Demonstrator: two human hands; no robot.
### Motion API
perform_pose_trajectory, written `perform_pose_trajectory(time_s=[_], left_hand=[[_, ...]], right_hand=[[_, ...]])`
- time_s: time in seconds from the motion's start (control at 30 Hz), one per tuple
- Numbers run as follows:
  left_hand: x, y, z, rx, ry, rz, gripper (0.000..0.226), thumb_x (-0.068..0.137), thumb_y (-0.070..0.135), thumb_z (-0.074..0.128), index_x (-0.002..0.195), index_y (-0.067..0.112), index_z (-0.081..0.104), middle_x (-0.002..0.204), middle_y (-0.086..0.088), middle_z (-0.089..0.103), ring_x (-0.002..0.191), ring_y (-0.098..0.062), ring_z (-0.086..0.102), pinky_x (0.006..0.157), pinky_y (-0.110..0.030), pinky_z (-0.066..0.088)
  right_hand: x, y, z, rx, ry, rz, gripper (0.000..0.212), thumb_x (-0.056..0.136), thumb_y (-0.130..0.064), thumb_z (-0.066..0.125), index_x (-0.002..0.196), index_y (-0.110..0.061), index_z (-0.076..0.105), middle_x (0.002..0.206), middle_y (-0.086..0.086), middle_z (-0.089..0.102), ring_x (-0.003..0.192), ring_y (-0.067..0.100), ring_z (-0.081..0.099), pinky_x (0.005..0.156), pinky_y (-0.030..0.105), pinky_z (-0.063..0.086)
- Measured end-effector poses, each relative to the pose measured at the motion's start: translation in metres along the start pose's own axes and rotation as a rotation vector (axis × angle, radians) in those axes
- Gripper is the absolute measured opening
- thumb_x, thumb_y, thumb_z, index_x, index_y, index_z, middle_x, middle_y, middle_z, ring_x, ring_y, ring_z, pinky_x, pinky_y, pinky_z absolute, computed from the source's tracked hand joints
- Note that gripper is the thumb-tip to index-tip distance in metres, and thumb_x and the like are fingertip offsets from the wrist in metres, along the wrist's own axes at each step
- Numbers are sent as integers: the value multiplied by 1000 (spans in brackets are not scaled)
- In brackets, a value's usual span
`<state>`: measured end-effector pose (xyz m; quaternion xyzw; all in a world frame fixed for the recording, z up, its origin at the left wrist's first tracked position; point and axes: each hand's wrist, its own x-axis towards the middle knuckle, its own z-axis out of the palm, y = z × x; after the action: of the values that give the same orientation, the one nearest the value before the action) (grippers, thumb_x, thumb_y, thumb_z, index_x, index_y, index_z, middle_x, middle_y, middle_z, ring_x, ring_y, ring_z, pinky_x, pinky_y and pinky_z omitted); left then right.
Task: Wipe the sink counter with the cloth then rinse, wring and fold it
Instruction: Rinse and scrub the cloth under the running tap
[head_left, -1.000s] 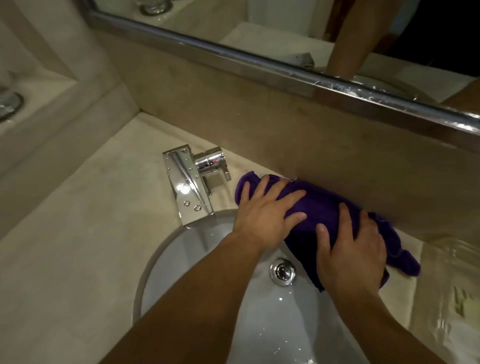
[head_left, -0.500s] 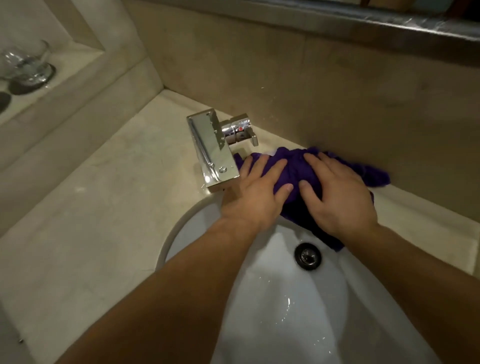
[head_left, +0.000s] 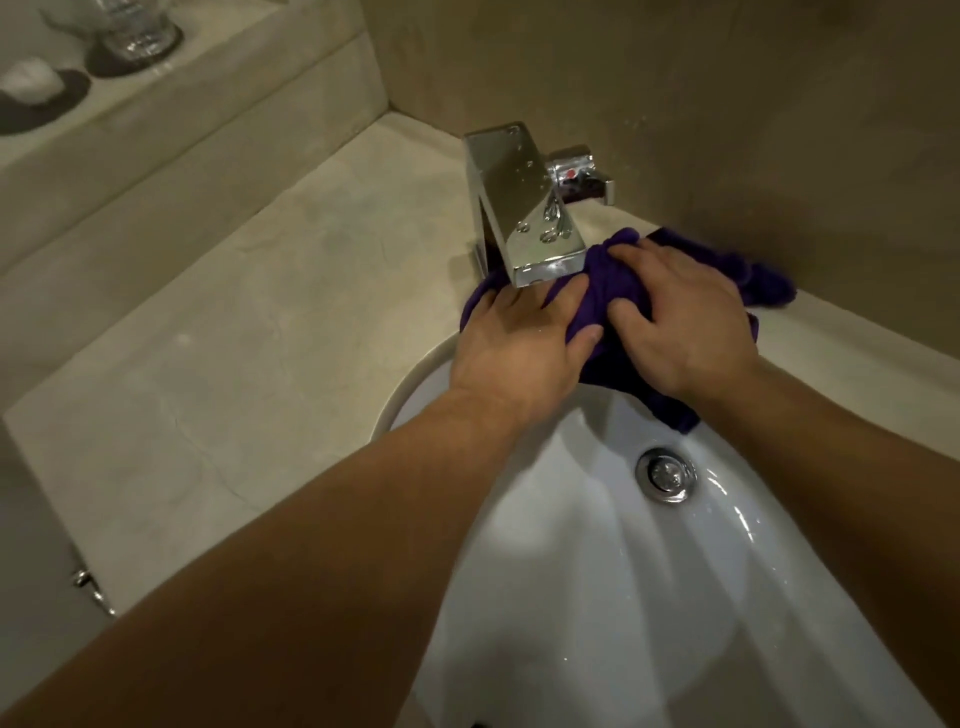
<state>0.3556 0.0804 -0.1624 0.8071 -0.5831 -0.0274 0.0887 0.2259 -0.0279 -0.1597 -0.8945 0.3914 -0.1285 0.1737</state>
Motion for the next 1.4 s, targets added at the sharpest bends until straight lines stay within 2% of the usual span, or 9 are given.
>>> perform_pose_trajectory(time_s=[0.1,0.3,0.67,0.8,0.9,1.1,1.27,1.33,1.4], left_hand=[[-6,-13,-2,-10,21,40,56,101,50,42,150,23,43,148,-5,51,131,-28,49,113,-41,37],[-16,-40,-8,-84,-37,90,57,103,48,40,154,23,37,160,-4,37,146,-25,32,122,-39,23],[-37,-68,-24,-193,-59,85,52,104,39,46,153,22,40,161,0,35,149,-20,27,122,-31,14],[-46,-77,-23,-208,-64,33,50,104,39,46,152,26,42,162,2,34,150,-18,27,124,-34,17],[-58,-78,-26,-234,-28,-13,46,102,35,50,148,26,48,158,3,41,146,-17,33,120,-29,21],[-96,-85,-34,-292,82,-107,33,99,23,56,131,19,64,133,4,61,123,-17,54,98,-22,35],[-104,-81,-44,-485,191,-236,23,98,25,57,117,26,71,106,8,71,96,-14,64,87,-30,49],[-102,-70,-48,-597,231,-259,21,99,29,57,115,28,71,103,10,71,94,-10,65,85,-30,52],[-94,-52,-55,-737,232,-293,18,99,35,56,111,31,70,98,15,72,92,-3,65,83,-25,53]], right_hand=[[0,-9,5,-6,-16,0,68,87,-48,35,150,-24,46,154,4,49,140,25,43,117,44,29],[-6,-25,15,-45,-14,-3,63,90,-48,37,149,-28,46,151,3,50,137,25,44,116,46,29],[-16,-64,26,11,26,-48,54,87,-41,42,134,-19,59,125,6,64,113,29,57,100,45,42],[-20,-80,31,49,-29,-43,58,89,-37,42,143,-18,53,138,6,59,127,26,50,112,42,34],[-24,-97,34,140,-85,3,52,98,-28,44,148,-20,49,153,5,47,140,25,37,119,38,23],[-30,-134,41,344,-178,-30,51,87,-27,37,133,-20,59,134,0,61,122,20,54,105,36,44],[-38,-138,32,376,-228,-16,35,98,-22,41,125,-19,62,115,4,66,103,21,58,83,31,44],[-45,-131,25,454,-243,48,28,100,-22,41,119,-21,61,105,2,67,92,17,60,73,28,46],[-52,-120,14,567,-161,173,22,100,-25,42,109,-23,63,93,-3,68,82,10,61,63,23,43]])
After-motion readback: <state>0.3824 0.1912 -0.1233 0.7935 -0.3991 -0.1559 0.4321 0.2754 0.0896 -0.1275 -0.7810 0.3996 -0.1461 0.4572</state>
